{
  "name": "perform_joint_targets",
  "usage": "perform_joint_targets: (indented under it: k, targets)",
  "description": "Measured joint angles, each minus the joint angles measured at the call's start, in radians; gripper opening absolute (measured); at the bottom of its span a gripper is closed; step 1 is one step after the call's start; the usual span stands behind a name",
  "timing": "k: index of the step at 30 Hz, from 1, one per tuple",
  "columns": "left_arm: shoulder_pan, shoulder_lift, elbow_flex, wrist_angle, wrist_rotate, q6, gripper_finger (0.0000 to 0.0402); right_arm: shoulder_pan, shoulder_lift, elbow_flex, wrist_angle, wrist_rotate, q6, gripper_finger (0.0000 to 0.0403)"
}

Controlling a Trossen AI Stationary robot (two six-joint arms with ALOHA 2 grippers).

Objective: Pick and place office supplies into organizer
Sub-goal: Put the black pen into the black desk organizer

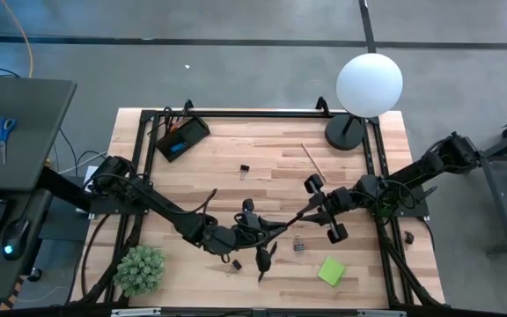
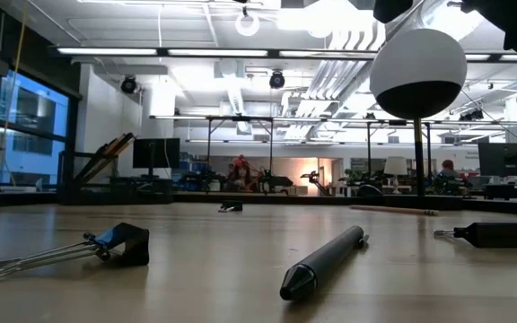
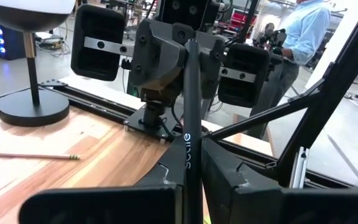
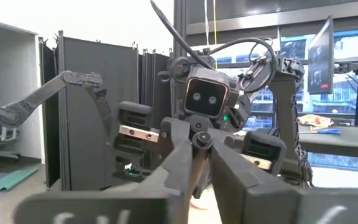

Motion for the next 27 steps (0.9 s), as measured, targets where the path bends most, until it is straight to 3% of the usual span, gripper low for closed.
perform_joint_targets:
  k: [4, 22, 27]
  targets:
    - [0.0, 0.0, 0.0, -0.005, 0.002, -0.003, 0.0014, 0.0, 0.0, 0.0, -0.006, -0.004, 0.0, 0.001]
    - [0.001, -0.001, 0.001, -0.072, 0.035, -0.036, 0.0016, 0.0, 0.001, -0.002, -0.015, -0.001, -0.011, 0.0008]
    - [0.002, -0.001, 0.001, -0.084, 0.048, -0.047, 0.0065, 0.0, 0.001, -0.002, -0.011, 0.017, -0.019, 0.0008]
